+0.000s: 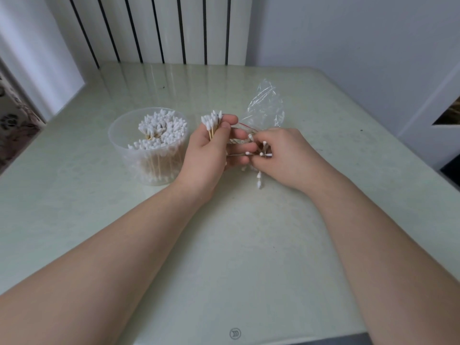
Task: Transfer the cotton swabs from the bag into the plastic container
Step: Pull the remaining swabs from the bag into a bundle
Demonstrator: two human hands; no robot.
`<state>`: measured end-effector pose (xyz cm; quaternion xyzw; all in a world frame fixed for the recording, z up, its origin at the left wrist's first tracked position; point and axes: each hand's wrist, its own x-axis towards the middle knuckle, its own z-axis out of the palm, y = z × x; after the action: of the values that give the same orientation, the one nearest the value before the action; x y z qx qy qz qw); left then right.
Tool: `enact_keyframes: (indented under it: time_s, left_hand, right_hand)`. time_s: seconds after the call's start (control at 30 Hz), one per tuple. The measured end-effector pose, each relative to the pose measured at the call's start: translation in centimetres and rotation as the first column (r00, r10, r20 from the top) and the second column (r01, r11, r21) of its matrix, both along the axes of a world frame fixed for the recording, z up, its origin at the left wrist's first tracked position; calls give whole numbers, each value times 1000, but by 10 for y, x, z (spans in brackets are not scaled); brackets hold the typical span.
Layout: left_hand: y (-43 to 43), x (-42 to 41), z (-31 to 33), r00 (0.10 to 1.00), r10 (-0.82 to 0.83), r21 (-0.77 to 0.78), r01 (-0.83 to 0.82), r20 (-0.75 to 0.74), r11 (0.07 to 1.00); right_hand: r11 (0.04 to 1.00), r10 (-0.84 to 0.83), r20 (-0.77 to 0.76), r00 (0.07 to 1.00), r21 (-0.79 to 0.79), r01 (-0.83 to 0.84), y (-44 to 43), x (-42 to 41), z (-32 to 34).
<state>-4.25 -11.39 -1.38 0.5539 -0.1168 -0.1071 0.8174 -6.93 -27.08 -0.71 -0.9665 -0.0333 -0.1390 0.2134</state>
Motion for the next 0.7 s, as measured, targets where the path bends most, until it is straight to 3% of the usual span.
enact_keyframes:
  time_s: [0.17,0.5,0.7]
  left_hand:
    - [1,8,-4,996,56,24,-55,-67,998]
    - [2,8,-3,994,58,49,-54,-88,997]
    - [1,7,-4,995,59,38,-56,-85,998]
  right_hand:
    - [999,-16,-31,999,32,17,-3,-3,-1]
    - [992,124,-147,981,18,-123,-7,-5,-1]
    - [986,128,-42,991,-102,-132,-7,-2,-3]
